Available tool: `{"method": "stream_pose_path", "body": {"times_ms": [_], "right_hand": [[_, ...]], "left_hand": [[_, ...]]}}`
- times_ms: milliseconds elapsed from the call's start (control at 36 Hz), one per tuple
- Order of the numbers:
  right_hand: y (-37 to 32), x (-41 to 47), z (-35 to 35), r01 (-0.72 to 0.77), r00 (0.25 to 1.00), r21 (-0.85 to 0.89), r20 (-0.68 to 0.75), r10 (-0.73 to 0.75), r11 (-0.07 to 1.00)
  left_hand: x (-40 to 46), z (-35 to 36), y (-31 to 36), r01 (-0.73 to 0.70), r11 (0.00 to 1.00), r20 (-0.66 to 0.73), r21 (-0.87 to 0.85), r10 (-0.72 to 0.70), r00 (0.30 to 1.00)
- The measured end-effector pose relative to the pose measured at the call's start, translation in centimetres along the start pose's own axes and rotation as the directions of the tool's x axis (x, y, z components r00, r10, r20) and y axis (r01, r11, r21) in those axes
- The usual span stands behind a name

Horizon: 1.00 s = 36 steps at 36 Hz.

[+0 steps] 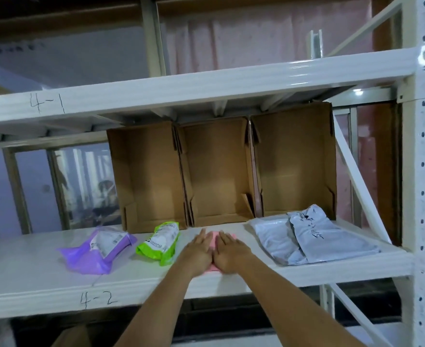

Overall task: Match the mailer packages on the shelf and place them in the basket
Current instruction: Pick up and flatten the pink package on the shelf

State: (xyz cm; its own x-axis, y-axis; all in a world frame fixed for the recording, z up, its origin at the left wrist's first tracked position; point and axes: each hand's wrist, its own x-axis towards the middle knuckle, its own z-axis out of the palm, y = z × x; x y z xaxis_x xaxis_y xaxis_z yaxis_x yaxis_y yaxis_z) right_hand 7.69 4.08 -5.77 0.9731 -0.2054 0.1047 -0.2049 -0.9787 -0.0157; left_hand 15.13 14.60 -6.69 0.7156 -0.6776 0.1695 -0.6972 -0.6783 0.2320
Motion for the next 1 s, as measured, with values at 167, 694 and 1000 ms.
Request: {"method": "stream_pose_path", "body": {"times_ms": [167,694,1000], "right_hand": [[0.5,1.6,0.8,0.012,0.996,-0.025,0.090,-0.009,1.000],[0.7,1.8,1.1,-0.026,0.996,0.029,0.090,0.023,0.999],[0.5,1.7,1.1,-0.057,0.993,0.011,0.100,0.055,0.998]], "left_hand": [[0.9,-0.1,-0.6,0.049,0.998,0.088,0.044,-0.052,0.995],[1.1,0.0,-0.1,0.098,0.989,0.142,0.115,-0.114,0.983],[-0.2,0.3,-0.4,0.152,0.982,0.037,0.114,-0.157,0.987]]}}
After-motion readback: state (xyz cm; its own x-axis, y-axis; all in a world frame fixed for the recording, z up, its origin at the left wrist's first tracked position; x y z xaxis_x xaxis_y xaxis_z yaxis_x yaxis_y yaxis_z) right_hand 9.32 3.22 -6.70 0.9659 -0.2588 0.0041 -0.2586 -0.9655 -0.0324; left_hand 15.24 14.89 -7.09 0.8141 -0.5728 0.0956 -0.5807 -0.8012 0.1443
